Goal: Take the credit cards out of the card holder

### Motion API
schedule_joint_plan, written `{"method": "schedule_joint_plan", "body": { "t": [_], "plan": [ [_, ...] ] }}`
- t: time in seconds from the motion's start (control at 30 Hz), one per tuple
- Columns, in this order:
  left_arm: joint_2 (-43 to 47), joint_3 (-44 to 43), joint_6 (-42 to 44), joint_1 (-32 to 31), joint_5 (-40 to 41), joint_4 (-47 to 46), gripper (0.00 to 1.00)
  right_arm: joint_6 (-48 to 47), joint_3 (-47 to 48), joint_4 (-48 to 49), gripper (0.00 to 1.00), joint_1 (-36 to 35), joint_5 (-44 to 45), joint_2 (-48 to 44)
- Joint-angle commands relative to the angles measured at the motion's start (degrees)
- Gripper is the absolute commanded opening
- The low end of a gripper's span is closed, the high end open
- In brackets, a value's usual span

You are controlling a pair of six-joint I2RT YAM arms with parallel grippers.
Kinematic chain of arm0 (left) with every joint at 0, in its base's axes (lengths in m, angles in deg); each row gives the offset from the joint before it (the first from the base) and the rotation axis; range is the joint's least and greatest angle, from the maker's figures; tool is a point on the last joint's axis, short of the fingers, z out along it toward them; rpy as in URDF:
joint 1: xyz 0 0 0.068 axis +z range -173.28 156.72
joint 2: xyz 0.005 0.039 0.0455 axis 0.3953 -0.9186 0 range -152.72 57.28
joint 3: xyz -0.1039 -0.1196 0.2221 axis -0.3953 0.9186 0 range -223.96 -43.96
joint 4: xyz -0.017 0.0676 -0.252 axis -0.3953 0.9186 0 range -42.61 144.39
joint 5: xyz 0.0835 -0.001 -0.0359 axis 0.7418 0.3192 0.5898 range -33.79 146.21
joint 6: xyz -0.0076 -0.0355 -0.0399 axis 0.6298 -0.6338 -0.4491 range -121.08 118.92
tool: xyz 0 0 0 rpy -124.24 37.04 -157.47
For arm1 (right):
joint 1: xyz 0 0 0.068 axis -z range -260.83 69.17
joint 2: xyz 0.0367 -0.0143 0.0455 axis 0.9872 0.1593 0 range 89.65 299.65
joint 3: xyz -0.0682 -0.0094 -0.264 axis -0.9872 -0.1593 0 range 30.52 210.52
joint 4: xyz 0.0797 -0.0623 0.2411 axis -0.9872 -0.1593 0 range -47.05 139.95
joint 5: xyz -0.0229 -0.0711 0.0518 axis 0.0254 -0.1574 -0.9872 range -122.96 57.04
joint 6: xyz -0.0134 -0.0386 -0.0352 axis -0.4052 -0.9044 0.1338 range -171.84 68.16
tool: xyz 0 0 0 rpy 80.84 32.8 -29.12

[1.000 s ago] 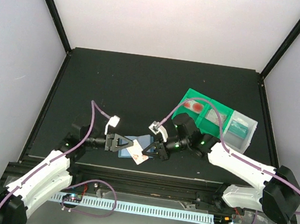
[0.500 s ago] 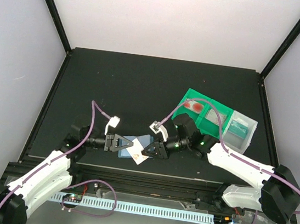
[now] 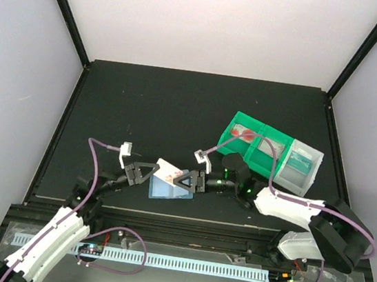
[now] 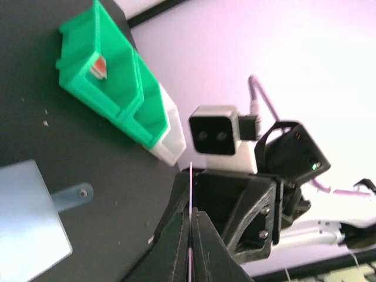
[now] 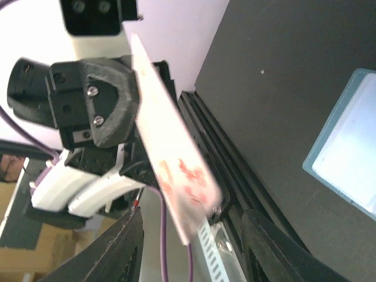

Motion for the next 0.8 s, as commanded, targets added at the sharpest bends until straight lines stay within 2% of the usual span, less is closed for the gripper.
{"method": "schedule_joint_plan", "body": {
  "t": [0.0, 0.17, 0.27, 0.6, 0.77],
  "plan": [
    [4.66, 0.30, -3.98, 0.32, 9.66, 0.66, 0.02, 12.30, -1.41, 17.04, 0.46, -0.08, 4.20, 3.77],
    [9.05, 2.15, -7.39, 0.31, 13.65, 2.05, 0.01, 17.53, -1.75, 25.77, 0.30, -0.01, 4.79, 7.76],
    [10.88, 2.31, -7.64, 0.32, 15.12, 3.84, 0.02, 19.38, -1.80, 29.10, 0.24, -0.12, 5.25, 9.22],
    [11.24, 2.49, -7.62, 0.33, 16.89, 4.27, 0.02, 22.11, -1.62, 33.96, 0.12, -0.17, 5.07, 11.81],
    [10.81, 2.75, -7.74, 0.34, 17.18, 3.68, 0.02, 22.07, -1.63, 34.07, 0.10, -0.10, 5.34, 11.90]
  ]
}}
